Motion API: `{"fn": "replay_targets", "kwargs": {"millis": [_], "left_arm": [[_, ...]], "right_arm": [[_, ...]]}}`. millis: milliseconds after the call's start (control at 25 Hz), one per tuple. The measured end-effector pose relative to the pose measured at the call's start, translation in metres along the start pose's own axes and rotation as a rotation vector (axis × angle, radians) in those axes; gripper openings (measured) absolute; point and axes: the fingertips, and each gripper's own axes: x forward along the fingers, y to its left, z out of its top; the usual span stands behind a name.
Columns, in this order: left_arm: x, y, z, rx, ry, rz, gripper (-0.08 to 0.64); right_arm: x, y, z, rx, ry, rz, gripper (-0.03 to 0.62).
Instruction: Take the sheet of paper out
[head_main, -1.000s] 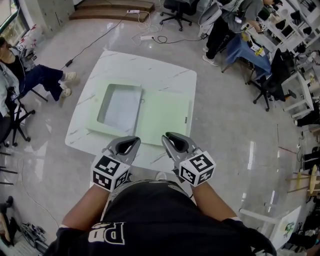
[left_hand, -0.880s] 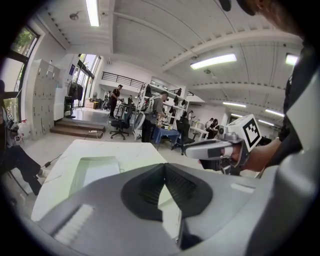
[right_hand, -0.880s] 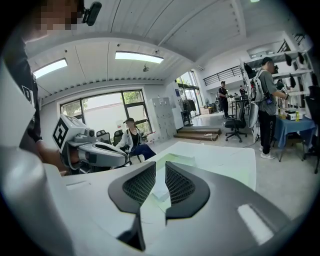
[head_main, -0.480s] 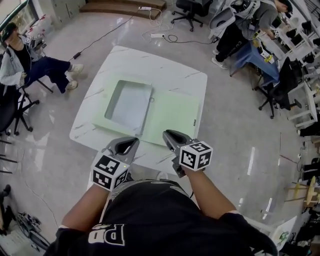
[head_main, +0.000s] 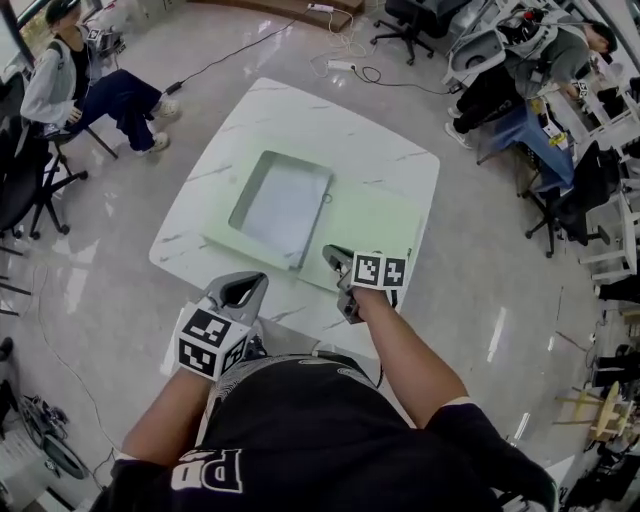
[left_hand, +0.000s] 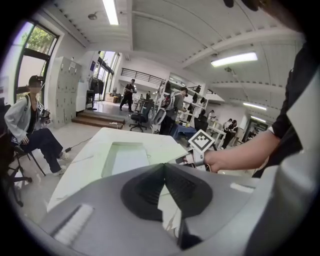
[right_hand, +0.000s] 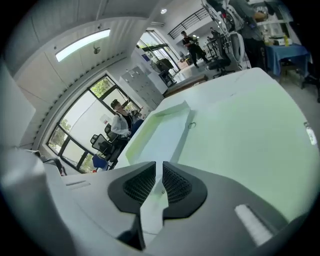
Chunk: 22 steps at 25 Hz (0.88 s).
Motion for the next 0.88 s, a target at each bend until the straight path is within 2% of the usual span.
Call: {"fn": "replay_targets", "kwargs": {"millis": [160, 280, 400, 600, 880], "left_arm": [[-0.001, 0.017, -0.006, -0.005, 0.011, 0.024, 0.057], [-0.006, 0.025, -0.011, -0.009, 0.02, 0.041, 0.057], [-0.01, 0.032, -0.016, -0.024, 0.023, 0.05, 0.057], [-0.017, 0.044, -0.016, -0.04, 0.025, 0.07, 0.057], [-0.019, 0.05, -0.019, -0.055, 0.032, 0.08, 0.057]], "right_arm": [[0.037, -0.016, -0.002, 0.112, 0.056, -0.003, 0.037], [0.056, -0.021, -0.004, 0.231, 0.07, 0.02, 0.037], [0.07, -0.025, -0.004, 0.308, 0.078, 0.027, 0.037], [0.083, -0.029, 0.003, 0.376, 0.082, 0.036, 0.037], [0.092, -0.028, 0.004, 0.406, 0.091, 0.052, 0.049]]}}
